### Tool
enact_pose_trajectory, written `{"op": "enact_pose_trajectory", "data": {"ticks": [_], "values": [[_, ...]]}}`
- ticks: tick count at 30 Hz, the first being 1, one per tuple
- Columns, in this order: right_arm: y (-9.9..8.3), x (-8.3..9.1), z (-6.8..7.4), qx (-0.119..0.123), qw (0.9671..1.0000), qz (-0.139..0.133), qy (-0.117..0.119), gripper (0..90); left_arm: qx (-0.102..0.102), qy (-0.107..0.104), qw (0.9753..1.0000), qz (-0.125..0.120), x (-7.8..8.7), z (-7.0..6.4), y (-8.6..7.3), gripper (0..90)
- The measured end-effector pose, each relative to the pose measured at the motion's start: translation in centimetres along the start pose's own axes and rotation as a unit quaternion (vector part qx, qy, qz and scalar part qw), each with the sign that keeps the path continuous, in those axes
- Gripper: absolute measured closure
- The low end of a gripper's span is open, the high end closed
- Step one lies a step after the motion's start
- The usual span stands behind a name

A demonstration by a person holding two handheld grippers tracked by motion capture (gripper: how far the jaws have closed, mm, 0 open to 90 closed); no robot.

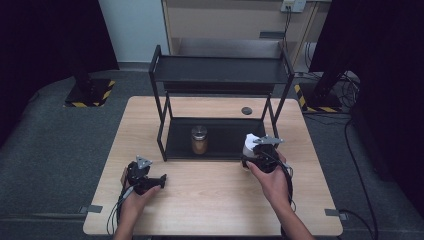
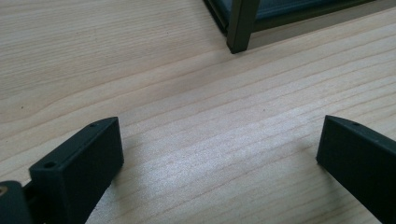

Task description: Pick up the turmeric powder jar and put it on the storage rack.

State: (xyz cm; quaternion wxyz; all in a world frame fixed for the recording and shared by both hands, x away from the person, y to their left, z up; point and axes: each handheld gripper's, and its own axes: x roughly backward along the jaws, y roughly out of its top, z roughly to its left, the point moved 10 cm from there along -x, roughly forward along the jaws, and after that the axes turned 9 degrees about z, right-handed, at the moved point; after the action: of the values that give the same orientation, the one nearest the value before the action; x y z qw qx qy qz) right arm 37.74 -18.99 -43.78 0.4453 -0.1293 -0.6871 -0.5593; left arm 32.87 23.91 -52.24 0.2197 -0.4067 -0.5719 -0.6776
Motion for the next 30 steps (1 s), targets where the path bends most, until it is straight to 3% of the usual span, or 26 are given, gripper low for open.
{"op": "enact_pose_trajectory", "data": {"ticks": [17, 30], "values": [[2.2, -1.2, 0.3, -0.001, 1.0000, -0.001, -0.004, 31.8, 0.002, 0.001, 1.0000, 0.000, 0.0, -0.1, 0.0, 0.0], [3.3, -3.1, -0.5, -0.010, 0.9999, 0.002, -0.009, 31.8, 0.004, 0.003, 1.0000, 0.000, 0.0, -0.1, 0.0, 0.0]]}}
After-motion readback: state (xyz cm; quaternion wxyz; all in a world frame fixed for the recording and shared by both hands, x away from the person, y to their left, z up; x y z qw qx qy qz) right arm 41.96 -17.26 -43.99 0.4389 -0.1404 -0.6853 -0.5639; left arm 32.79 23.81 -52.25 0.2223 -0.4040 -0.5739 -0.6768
